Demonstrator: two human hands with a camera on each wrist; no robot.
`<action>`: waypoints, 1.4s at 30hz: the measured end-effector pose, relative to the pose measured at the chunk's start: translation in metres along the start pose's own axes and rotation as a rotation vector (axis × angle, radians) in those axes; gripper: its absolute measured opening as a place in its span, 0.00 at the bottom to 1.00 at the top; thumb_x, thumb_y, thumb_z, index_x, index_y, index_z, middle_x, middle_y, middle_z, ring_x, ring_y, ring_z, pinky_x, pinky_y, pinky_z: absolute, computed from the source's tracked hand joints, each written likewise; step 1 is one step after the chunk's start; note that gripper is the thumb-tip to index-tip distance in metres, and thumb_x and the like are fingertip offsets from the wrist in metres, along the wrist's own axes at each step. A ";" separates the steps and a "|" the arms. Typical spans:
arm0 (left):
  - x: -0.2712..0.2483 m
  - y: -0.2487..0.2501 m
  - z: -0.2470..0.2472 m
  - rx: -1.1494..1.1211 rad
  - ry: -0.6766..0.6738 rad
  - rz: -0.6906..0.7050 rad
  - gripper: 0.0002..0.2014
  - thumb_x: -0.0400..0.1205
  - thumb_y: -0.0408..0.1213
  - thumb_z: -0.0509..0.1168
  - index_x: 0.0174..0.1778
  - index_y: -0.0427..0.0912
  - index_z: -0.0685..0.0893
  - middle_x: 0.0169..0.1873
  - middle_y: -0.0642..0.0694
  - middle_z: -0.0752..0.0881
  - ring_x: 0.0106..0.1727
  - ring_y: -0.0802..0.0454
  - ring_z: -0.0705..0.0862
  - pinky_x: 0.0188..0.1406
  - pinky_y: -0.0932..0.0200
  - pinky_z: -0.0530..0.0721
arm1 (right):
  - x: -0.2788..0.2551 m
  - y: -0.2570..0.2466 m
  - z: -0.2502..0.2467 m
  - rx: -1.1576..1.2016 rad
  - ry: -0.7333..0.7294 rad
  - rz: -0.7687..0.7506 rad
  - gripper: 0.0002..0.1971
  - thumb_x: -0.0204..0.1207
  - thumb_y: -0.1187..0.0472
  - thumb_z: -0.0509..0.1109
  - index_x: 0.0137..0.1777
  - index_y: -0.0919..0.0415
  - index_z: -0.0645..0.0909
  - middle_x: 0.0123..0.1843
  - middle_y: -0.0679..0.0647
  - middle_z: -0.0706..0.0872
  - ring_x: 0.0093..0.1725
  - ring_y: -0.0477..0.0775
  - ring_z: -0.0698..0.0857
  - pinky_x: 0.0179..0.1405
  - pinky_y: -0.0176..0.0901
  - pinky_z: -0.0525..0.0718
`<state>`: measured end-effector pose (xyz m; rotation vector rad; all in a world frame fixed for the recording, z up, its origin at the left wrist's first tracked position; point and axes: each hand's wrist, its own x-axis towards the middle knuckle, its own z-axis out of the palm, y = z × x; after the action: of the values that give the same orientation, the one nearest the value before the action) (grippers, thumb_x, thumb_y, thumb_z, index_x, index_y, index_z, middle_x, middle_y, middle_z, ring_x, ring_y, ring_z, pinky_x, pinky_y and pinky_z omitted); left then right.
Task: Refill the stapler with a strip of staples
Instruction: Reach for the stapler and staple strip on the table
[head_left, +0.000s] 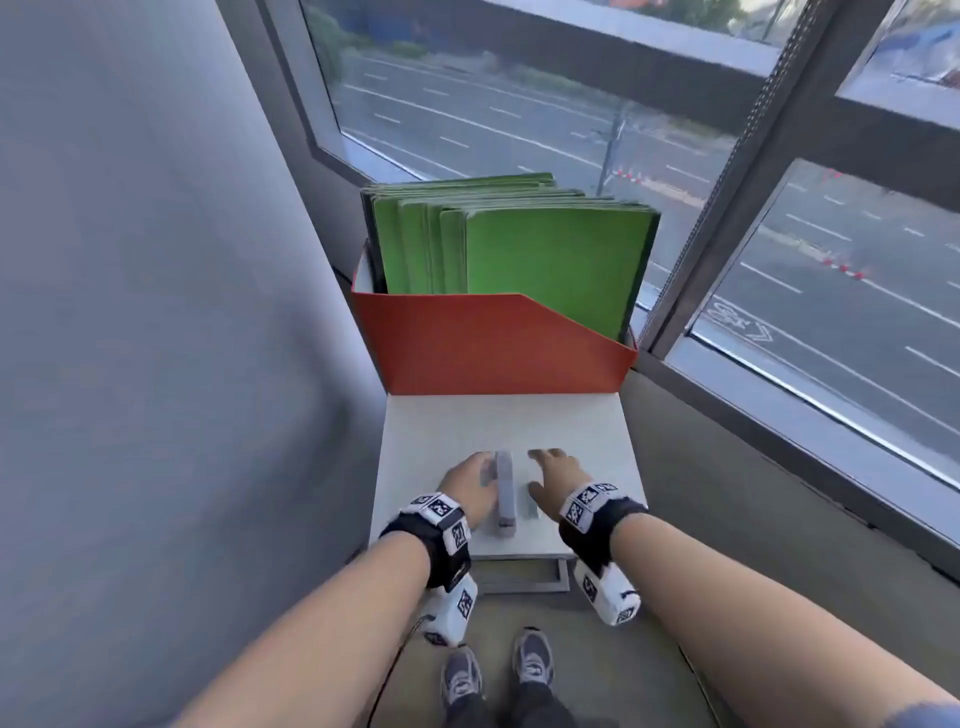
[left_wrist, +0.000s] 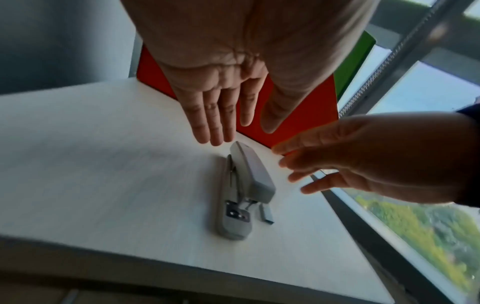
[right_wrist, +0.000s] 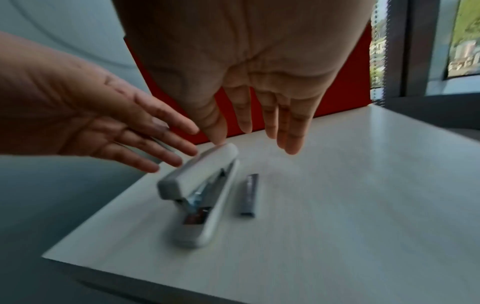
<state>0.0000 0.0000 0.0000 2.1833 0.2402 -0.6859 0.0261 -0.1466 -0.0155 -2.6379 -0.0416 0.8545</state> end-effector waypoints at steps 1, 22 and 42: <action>0.003 -0.003 0.003 -0.077 0.023 -0.008 0.22 0.83 0.31 0.57 0.75 0.41 0.73 0.73 0.42 0.78 0.72 0.44 0.77 0.69 0.58 0.73 | 0.002 -0.008 0.002 0.038 0.001 -0.007 0.29 0.80 0.59 0.61 0.80 0.59 0.61 0.79 0.63 0.70 0.75 0.65 0.72 0.73 0.55 0.74; 0.030 -0.039 0.000 -0.642 0.042 -0.198 0.19 0.84 0.38 0.52 0.67 0.36 0.79 0.55 0.39 0.85 0.56 0.36 0.86 0.63 0.41 0.83 | 0.006 -0.080 -0.010 0.071 -0.108 -0.083 0.25 0.79 0.62 0.59 0.77 0.54 0.68 0.74 0.61 0.71 0.58 0.62 0.84 0.68 0.48 0.79; 0.031 -0.006 0.003 -0.846 0.022 -0.125 0.19 0.84 0.53 0.50 0.38 0.49 0.81 0.27 0.44 0.77 0.24 0.48 0.73 0.25 0.58 0.73 | -0.036 -0.085 -0.096 0.030 -0.115 -0.083 0.19 0.80 0.56 0.60 0.62 0.70 0.80 0.42 0.61 0.83 0.38 0.59 0.82 0.36 0.45 0.76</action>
<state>0.0224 -0.0005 -0.0226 1.3716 0.5663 -0.4975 0.0588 -0.1044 0.1070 -2.5377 -0.1650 0.9703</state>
